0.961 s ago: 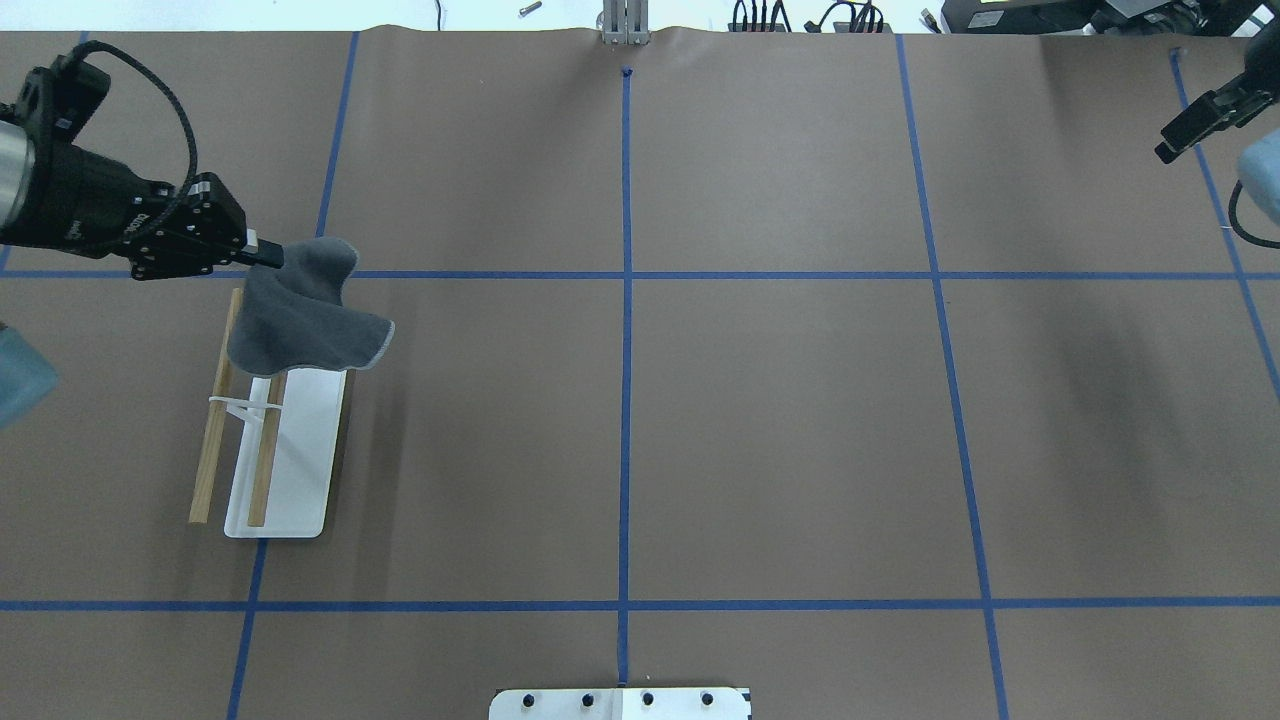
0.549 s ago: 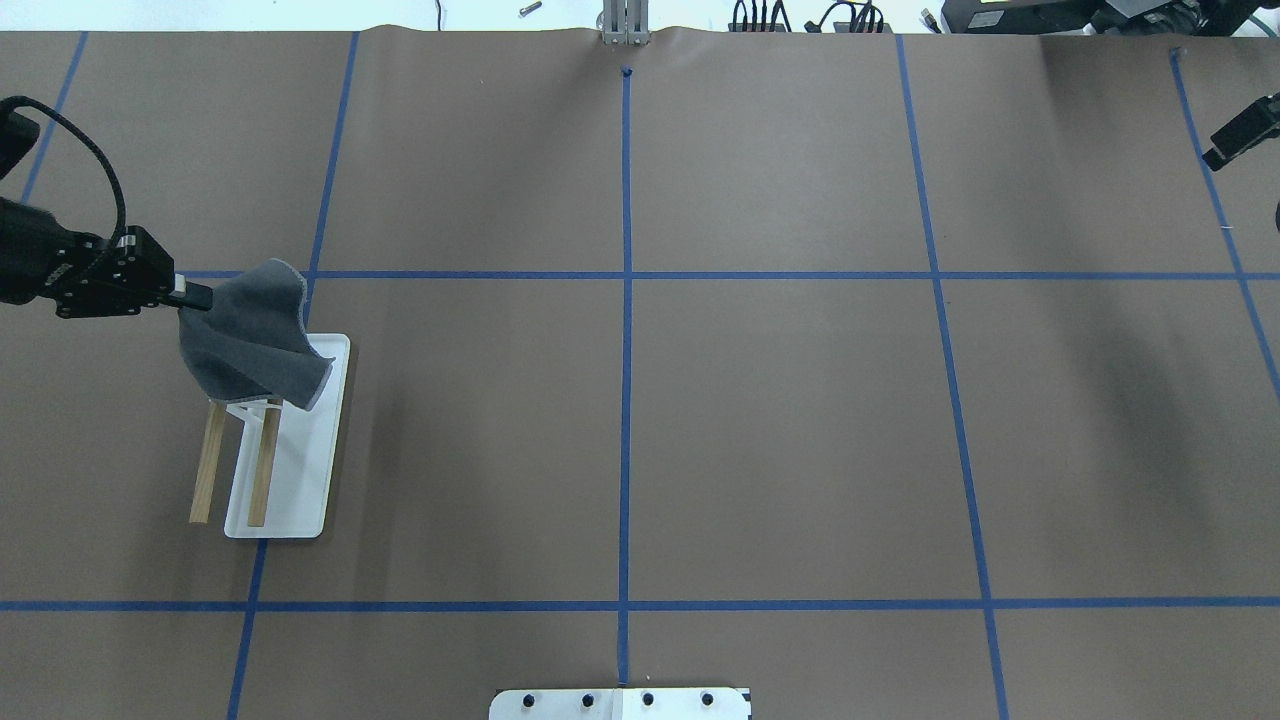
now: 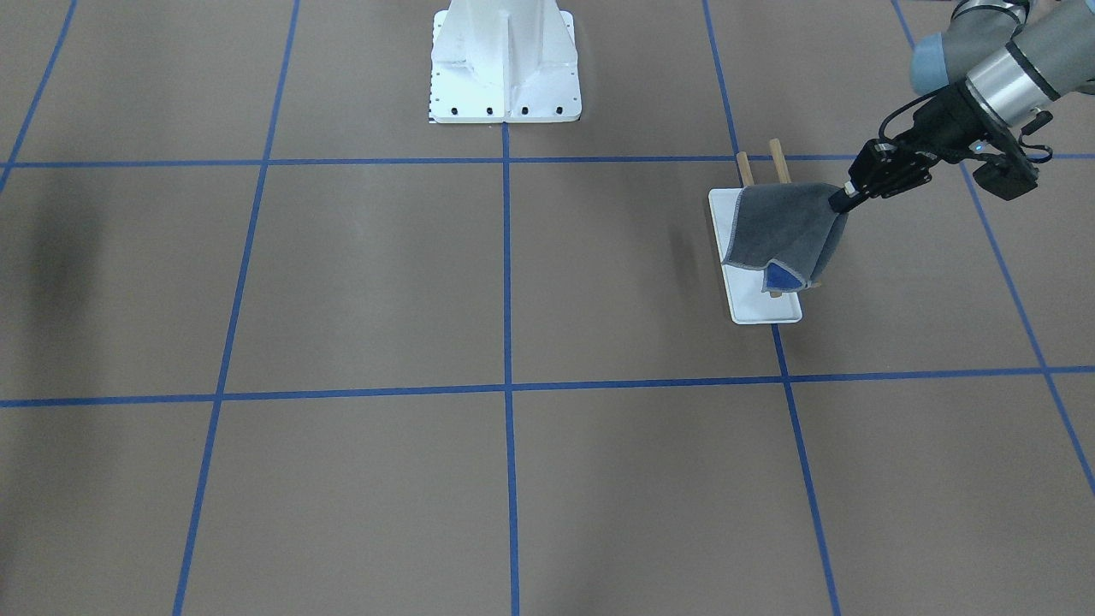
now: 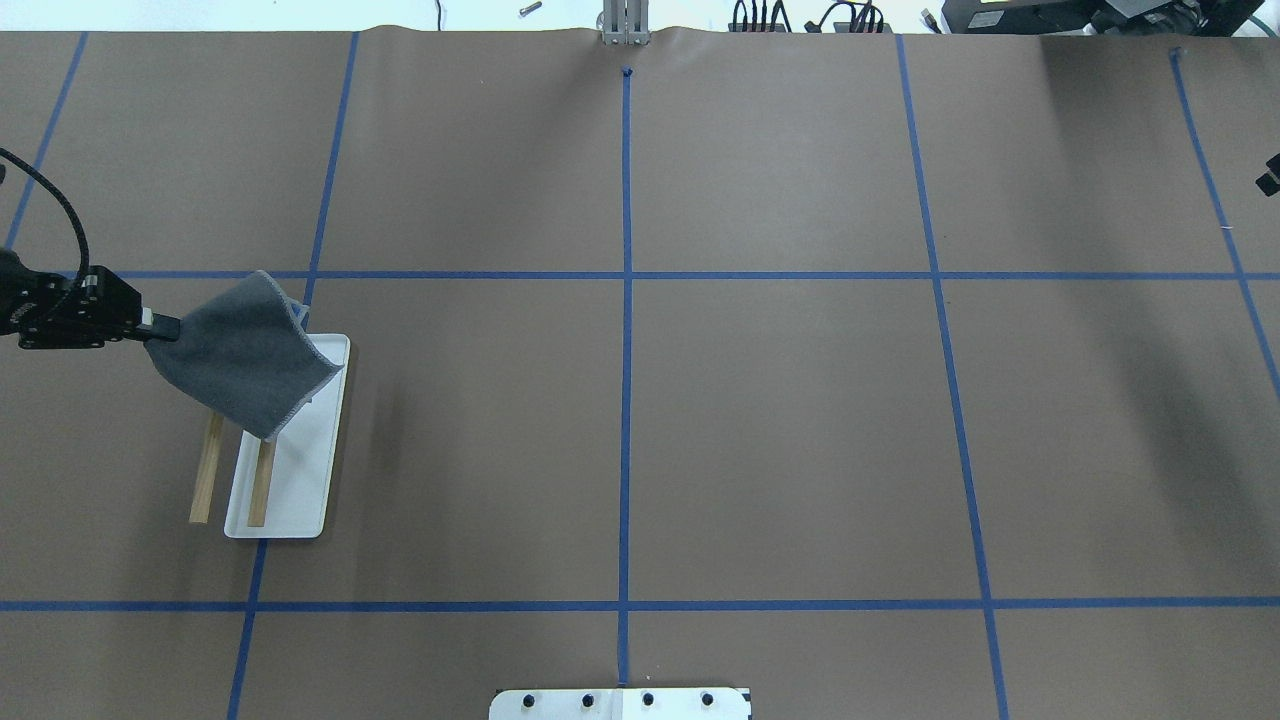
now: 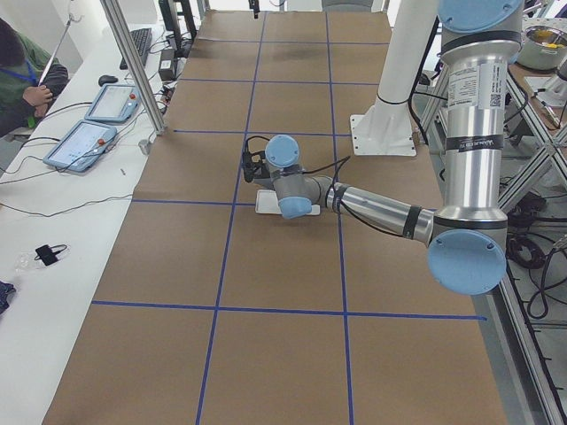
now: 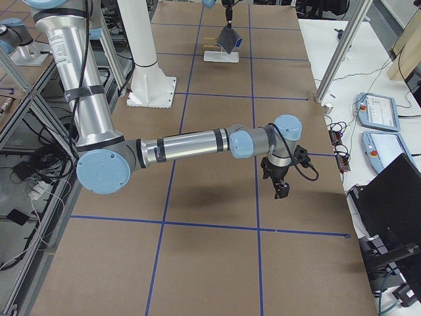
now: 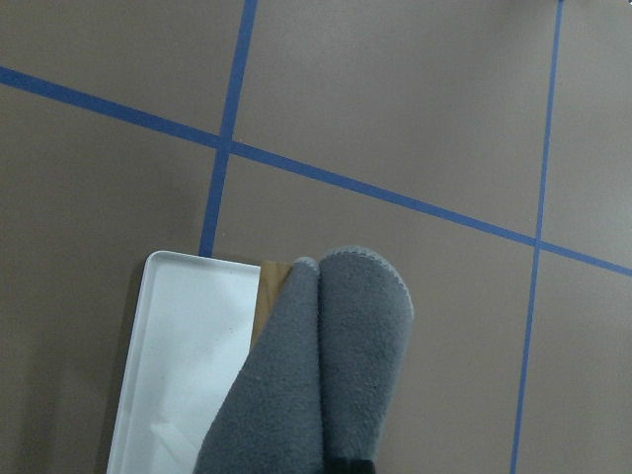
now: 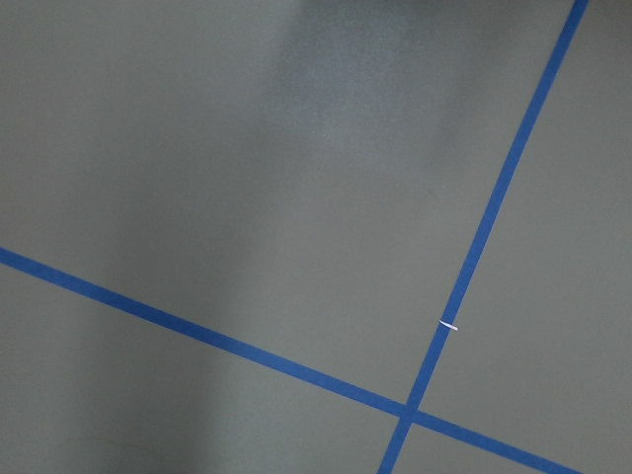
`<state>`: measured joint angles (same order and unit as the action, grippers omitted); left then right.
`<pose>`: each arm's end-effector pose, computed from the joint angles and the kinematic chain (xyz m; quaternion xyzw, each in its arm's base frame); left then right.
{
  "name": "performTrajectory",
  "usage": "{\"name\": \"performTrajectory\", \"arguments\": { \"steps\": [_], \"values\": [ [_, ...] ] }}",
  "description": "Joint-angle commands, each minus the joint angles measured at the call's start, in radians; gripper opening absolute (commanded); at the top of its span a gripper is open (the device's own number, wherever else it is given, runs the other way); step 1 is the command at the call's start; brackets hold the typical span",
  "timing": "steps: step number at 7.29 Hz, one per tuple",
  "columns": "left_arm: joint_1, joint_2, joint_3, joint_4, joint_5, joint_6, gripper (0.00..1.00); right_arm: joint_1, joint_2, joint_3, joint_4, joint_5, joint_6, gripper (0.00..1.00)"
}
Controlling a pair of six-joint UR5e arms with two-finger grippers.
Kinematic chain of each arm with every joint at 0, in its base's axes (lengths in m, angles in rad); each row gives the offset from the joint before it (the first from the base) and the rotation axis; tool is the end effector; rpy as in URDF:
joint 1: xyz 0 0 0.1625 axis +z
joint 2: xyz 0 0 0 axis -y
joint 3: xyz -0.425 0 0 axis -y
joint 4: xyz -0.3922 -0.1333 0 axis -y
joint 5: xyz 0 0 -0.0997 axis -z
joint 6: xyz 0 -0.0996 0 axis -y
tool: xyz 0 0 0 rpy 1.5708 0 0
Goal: Hang towel on rack
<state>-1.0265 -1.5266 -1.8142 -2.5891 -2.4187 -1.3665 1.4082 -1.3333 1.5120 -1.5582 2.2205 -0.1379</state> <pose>0.1891 -0.4256 0.4387 0.0253 0.6204 -0.0832 0.7794 -0.0249 -0.6028 0.5648 0.0866 -0.3188 -0.1713 0.9282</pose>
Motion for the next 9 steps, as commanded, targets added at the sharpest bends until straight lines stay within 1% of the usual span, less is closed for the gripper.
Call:
{"name": "performTrajectory", "arguments": {
  "steps": [1, 3, 5, 6, 7, 8, 9],
  "values": [
    [-0.003, 0.002, 0.030, -0.013, -0.005, 0.063, 0.98, 0.014, -0.024, 0.001, 0.006, 0.002, -0.003, 1.00],
    [-0.048, 0.002, 0.038, -0.013, -0.014, 0.070, 0.98, 0.031, -0.035, 0.001, 0.004, 0.014, -0.005, 1.00],
    [-0.162, 0.000, 0.052, 0.006, -0.087, 0.070, 0.98, 0.031, -0.047, 0.001, 0.006, 0.014, -0.005, 1.00],
    [-0.205, 0.000, 0.071, 0.009, -0.094, 0.129, 0.97, 0.032, -0.052, -0.001, 0.006, 0.014, -0.005, 1.00],
    [-0.274, 0.002, 0.105, 0.048, -0.094, 0.277, 0.97, 0.041, -0.070, 0.001, 0.006, 0.016, 0.000, 1.00],
    [-0.337, 0.002, 0.118, 0.152, -0.086, 0.472, 0.97, 0.070, -0.105, 0.002, 0.007, 0.024, 0.000, 1.00],
    [-0.404, 0.002, 0.116, 0.285, -0.074, 0.695, 0.97, 0.098, -0.156, 0.008, 0.010, 0.019, -0.005, 1.00]
  ]
}}
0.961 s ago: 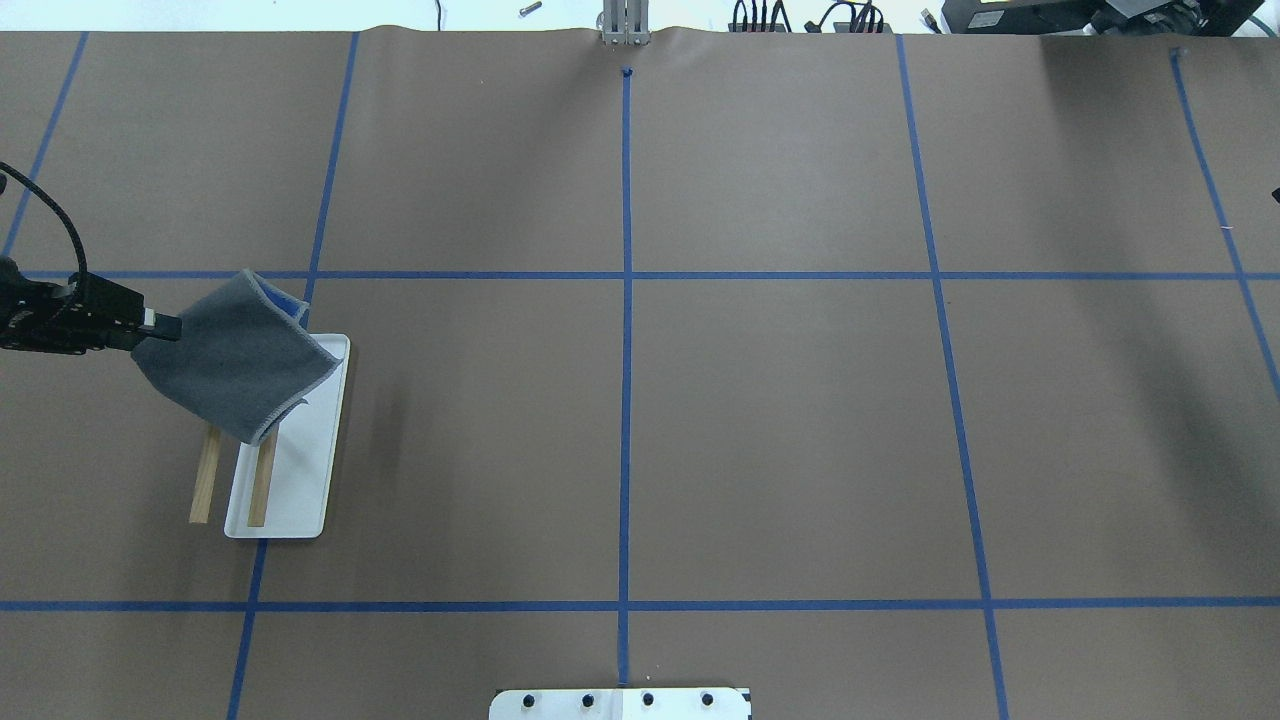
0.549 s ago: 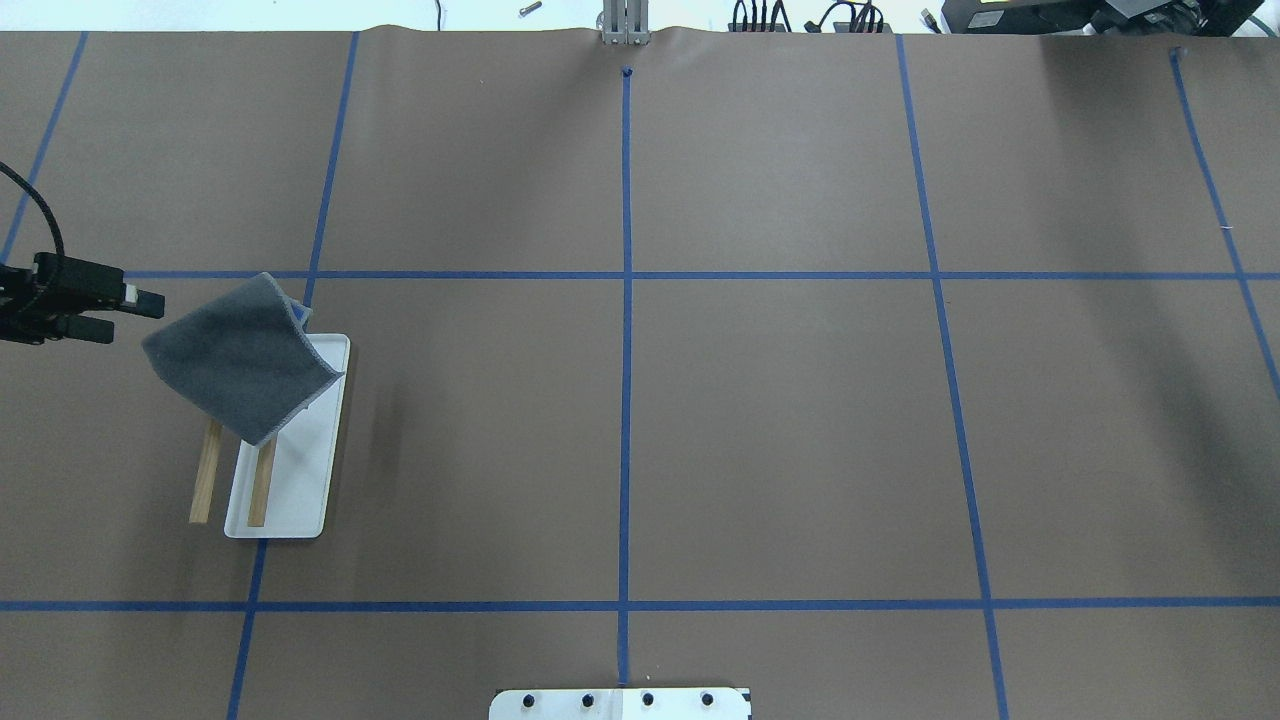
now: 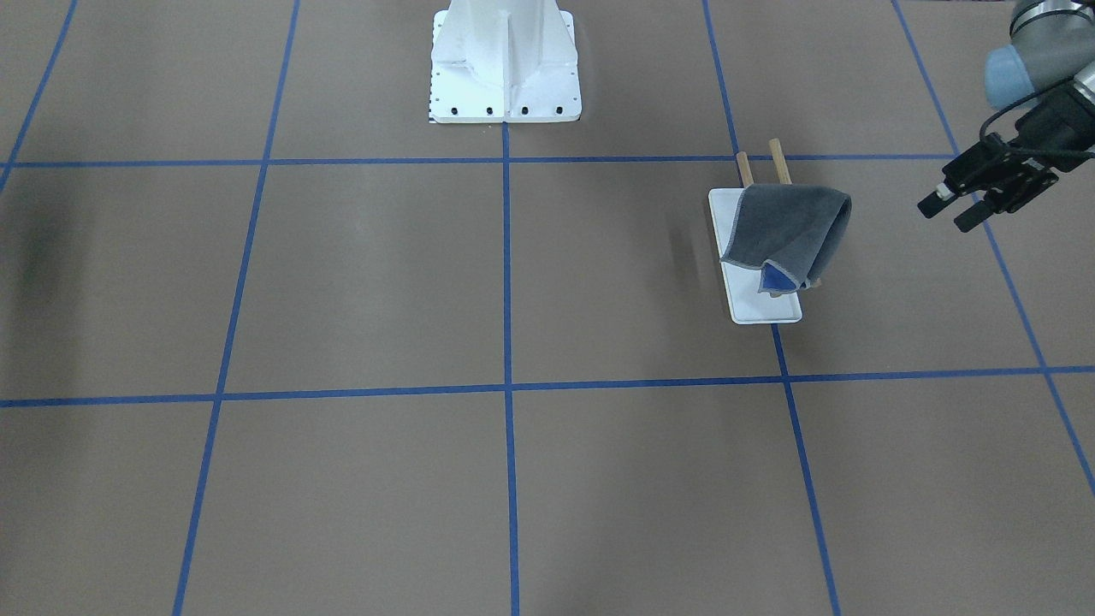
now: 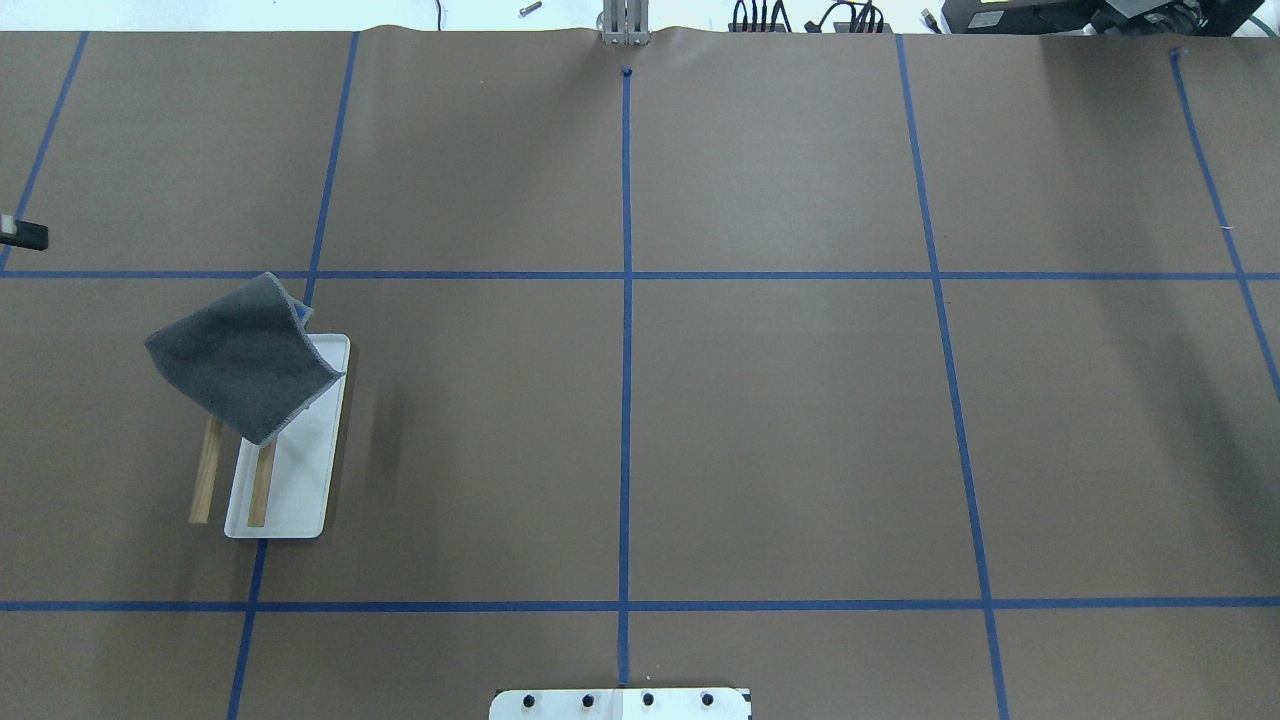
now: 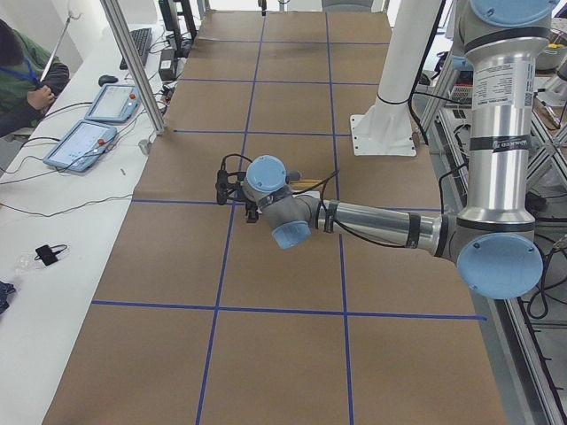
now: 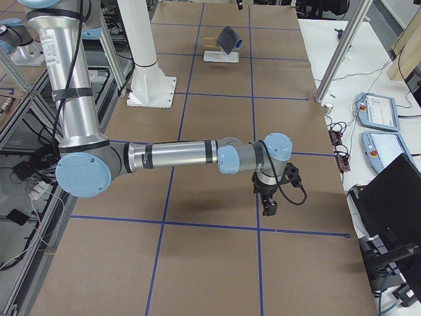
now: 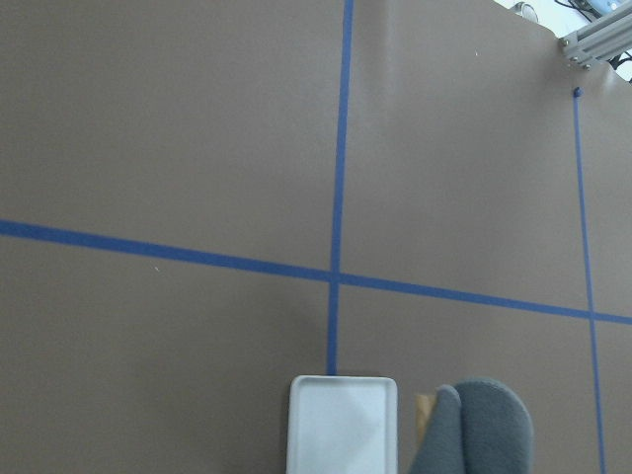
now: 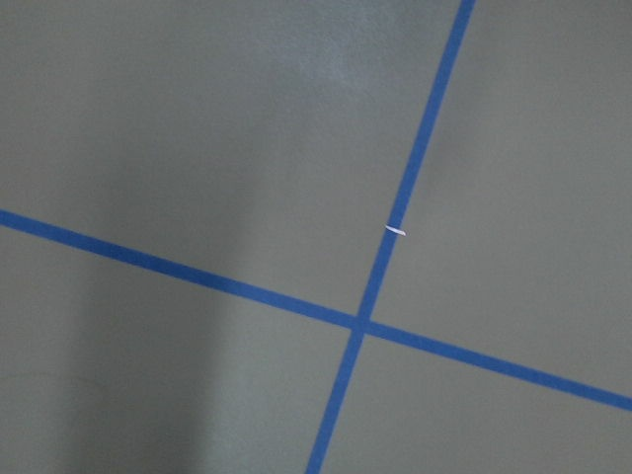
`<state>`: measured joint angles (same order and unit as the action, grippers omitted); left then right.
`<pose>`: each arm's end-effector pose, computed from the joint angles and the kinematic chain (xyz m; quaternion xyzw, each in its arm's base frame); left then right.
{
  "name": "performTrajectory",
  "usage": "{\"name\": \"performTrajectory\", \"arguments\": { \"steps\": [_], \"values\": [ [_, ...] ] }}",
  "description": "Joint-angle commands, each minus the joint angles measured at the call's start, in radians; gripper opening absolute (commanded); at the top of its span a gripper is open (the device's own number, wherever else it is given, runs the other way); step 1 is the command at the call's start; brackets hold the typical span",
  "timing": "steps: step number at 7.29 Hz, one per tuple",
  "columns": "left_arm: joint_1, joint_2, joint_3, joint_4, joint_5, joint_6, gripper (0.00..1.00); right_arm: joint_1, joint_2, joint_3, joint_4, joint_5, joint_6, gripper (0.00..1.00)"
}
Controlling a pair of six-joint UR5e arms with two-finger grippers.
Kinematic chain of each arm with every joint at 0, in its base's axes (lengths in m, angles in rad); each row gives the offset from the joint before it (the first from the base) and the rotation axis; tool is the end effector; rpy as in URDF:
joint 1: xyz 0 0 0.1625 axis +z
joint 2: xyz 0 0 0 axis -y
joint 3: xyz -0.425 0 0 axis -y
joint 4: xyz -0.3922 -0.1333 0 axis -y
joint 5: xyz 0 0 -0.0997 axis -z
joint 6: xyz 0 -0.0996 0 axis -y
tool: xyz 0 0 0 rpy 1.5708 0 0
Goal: Hang towel on rack
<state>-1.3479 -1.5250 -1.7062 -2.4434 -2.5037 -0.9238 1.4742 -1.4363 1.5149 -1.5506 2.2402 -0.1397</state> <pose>0.0534 -0.4768 0.5041 0.1310 0.5591 -0.0764 0.8151 0.0176 -0.5592 0.6208 0.0537 -0.3270 -0.1273 0.9349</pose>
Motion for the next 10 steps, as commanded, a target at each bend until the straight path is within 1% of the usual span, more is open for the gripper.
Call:
{"name": "performTrajectory", "arguments": {
  "steps": [1, 2, 3, 4, 5, 6, 7, 8, 10],
  "values": [
    [-0.126, 0.000, 0.005, 0.259, 0.084, 0.472, 0.97, 0.052, -0.082, 0.004, 0.003, -0.002, -0.001, 1.00],
    [-0.132, 0.000, 0.007, 0.374, 0.197, 0.673, 0.97, 0.067, -0.110, -0.002, 0.001, -0.004, -0.003, 1.00],
    [-0.149, -0.003, 0.008, 0.514, 0.239, 0.836, 0.98, 0.075, -0.130, -0.002, 0.001, -0.004, -0.003, 1.00],
    [-0.198, -0.015, 0.001, 0.682, 0.241, 0.897, 0.98, 0.077, -0.144, -0.002, 0.001, -0.004, -0.001, 1.00],
    [-0.206, 0.011, 0.011, 0.726, 0.240, 0.889, 0.98, 0.083, -0.145, -0.001, 0.001, -0.005, -0.001, 1.00],
    [-0.206, 0.040, 0.045, 0.728, 0.238, 0.895, 0.98, 0.090, -0.142, -0.001, 0.001, -0.005, 0.002, 1.00],
    [-0.221, 0.093, 0.021, 0.706, 0.203, 0.899, 0.98, 0.090, -0.144, -0.004, 0.001, -0.005, 0.008, 1.00],
    [-0.218, 0.100, 0.007, 0.739, 0.189, 0.898, 0.98, 0.090, -0.147, -0.002, 0.003, -0.002, 0.012, 1.00],
    [-0.217, 0.098, -0.003, 0.834, 0.194, 0.899, 0.98, 0.090, -0.145, 0.001, 0.003, -0.001, 0.012, 1.00]
  ]
}}
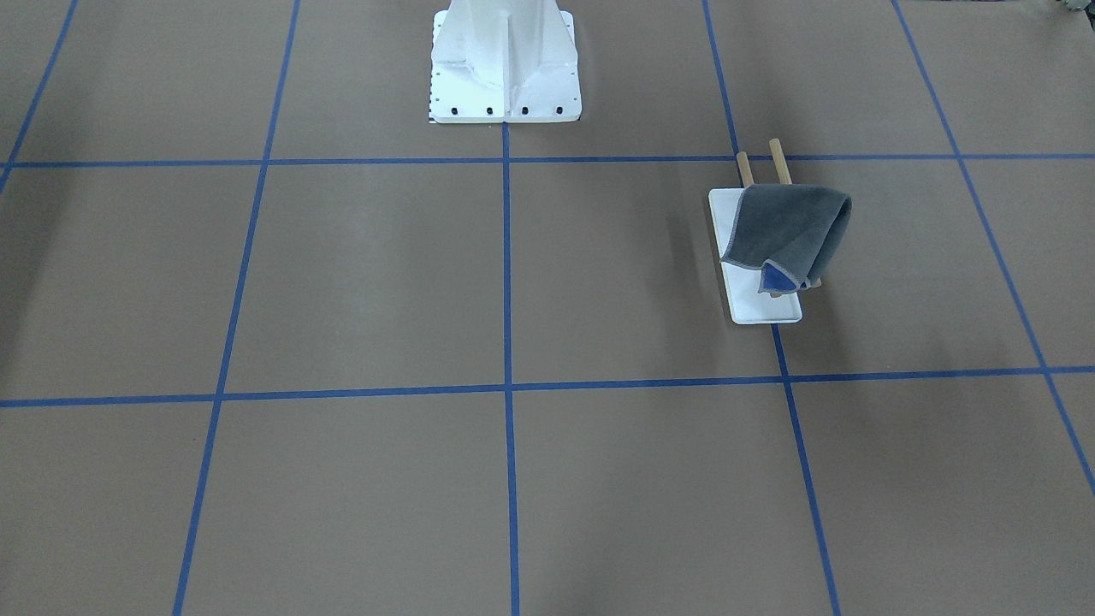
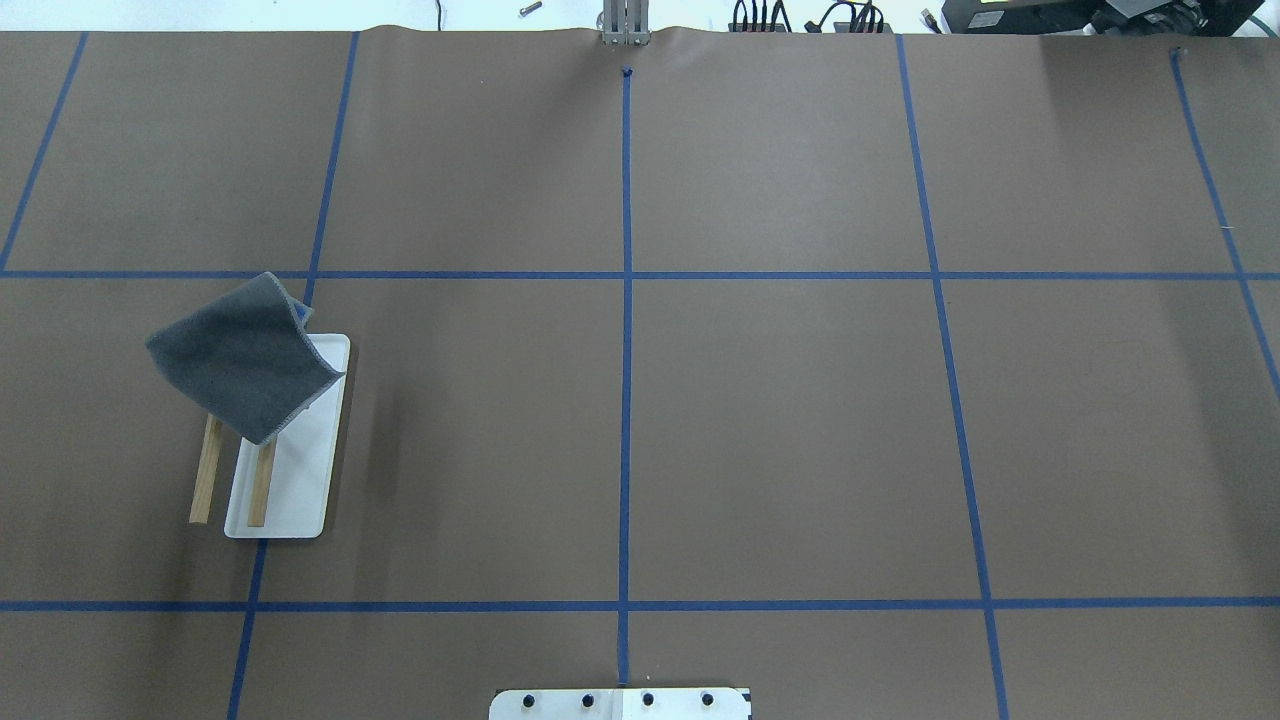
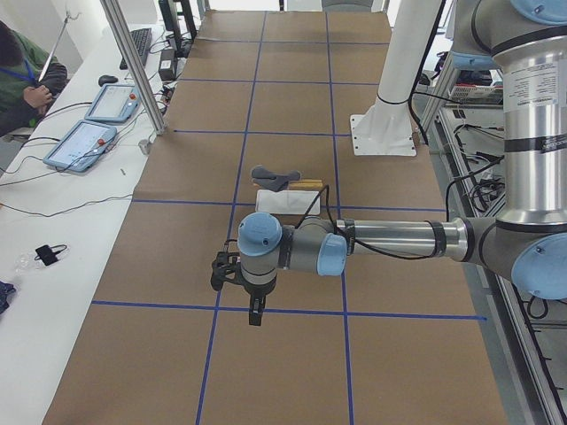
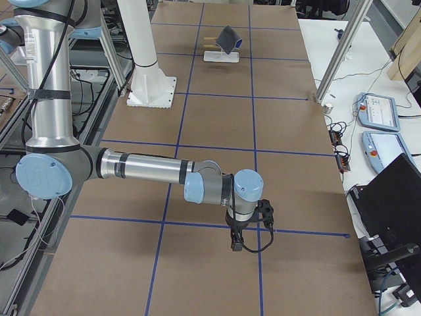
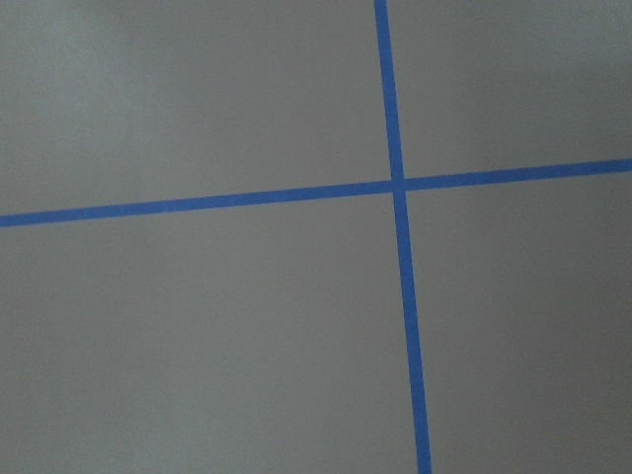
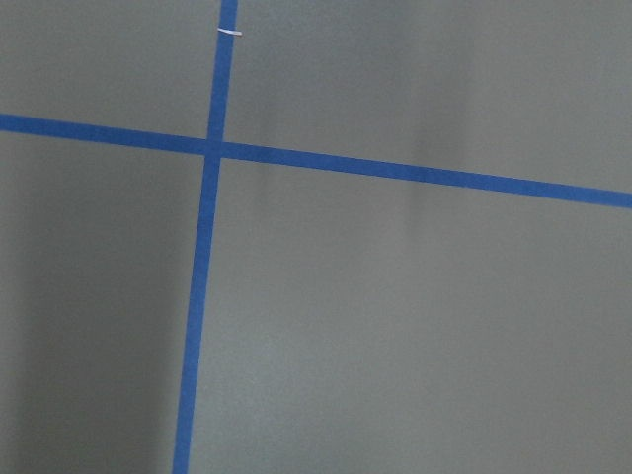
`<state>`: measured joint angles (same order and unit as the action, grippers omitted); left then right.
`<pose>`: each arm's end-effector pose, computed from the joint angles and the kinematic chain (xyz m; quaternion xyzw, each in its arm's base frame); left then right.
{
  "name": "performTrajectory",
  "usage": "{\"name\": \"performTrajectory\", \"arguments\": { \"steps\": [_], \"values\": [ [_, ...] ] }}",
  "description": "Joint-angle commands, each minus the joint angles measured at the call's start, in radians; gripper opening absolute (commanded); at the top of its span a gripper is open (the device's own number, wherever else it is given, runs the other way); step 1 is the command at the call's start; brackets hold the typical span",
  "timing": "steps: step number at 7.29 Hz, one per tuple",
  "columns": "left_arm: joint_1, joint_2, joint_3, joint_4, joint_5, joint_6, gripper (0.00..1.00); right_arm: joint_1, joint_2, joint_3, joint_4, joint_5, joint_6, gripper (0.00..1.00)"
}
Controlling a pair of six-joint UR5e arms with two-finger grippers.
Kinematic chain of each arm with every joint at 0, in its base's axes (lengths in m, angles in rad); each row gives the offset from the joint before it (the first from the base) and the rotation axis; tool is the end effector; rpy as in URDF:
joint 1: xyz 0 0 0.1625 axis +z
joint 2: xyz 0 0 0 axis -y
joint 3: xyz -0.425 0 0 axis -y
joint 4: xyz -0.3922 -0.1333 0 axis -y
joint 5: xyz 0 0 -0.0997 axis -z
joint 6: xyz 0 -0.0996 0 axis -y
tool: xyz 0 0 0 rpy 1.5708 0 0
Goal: Hang towel on rack
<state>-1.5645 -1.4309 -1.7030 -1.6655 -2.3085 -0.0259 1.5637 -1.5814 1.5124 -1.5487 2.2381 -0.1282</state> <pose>-0.0635 -0.4391 0.6511 0.0348 0.3608 0.0065 0.9320 0.0682 -0.4832 0.6973 -0.0023 -0.3281 -0.0562 0.9430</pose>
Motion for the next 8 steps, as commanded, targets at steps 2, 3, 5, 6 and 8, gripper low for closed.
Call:
{"name": "performTrajectory", "arguments": {
  "steps": [2, 3, 5, 6, 8],
  "values": [
    [0.000, 0.006, 0.014, 0.066, -0.003, -0.003, 0.98, -0.001, -0.003, 0.002, -0.001, 0.003, 0.004, 1.00],
    [-0.002, 0.006, 0.002, 0.066, -0.002, -0.003, 0.98, -0.001, -0.005, -0.001, -0.002, 0.005, 0.004, 1.00],
    [0.000, 0.003, -0.003, 0.053, -0.003, 0.001, 0.98, 0.001, -0.006, 0.009, -0.001, 0.003, 0.002, 1.00],
    [0.001, 0.003, -0.003, 0.050, -0.005, 0.000, 0.98, -0.001, -0.006, 0.012, -0.001, 0.003, 0.002, 1.00],
    [0.001, 0.001, -0.004, 0.050, -0.002, -0.002, 0.98, -0.001, -0.006, 0.006, -0.001, 0.003, 0.002, 1.00]
  ]
}}
